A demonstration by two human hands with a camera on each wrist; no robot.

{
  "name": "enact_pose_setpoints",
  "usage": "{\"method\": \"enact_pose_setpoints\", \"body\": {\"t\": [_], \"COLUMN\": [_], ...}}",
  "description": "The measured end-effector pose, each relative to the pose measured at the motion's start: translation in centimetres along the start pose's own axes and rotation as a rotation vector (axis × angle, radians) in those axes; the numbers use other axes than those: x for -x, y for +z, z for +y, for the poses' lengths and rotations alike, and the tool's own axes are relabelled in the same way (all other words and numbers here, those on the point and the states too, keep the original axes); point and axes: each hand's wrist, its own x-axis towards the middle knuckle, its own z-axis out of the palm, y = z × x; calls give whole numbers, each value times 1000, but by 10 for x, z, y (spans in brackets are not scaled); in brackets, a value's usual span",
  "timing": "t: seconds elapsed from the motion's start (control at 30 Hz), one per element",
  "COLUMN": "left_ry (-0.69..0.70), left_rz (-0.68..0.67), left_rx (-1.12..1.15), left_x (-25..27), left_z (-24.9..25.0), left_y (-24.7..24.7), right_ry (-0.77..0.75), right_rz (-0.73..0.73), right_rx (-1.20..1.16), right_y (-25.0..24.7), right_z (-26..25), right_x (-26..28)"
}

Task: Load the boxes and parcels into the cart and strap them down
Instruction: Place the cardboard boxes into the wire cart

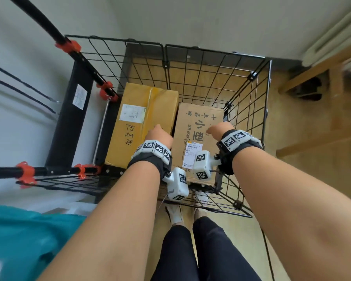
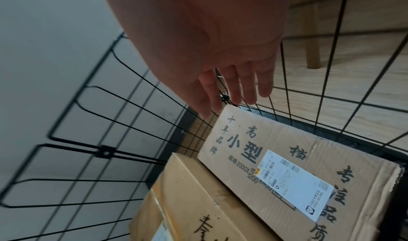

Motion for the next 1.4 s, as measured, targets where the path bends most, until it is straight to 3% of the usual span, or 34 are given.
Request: {"method": "enact_pose_setpoints", "body": {"t": [0.2,0.33,0.53,0.8,1.0,1.07,1.17,1.3,1.4], "left_ry": [21,20,-7,-77,-137,-178,-251,-326,-400], "left_rz": [85,161,347,645,822,858,910,999,1029], "left_rx": [14,97,213,399,478,501,515,550,575], "left_x": [58,99,163,260,327,352,386,439,484], "left_z": [-8,-16,-35,-96,-158,-183,-227,-291,-342], "left_y": [-22,-34,-52,-57,-60,-59,-55,-39,-14], "right_ry": [-102,-285,-436,-751,-874,-1081,-1181,-1140,-1262], "right_rz": [7,23,0,-92,-92,32,-20,-181,-176], "right_rx": [230,196,92,96,282,520,670,548,612], "right_y": [-22,-24,-17,8,57,78,108,162,207], "right_z": [-6,-2,-7,-5,1,11,12,27,52], "right_x": [45,90,135,228,321,351,390,443,484]}}
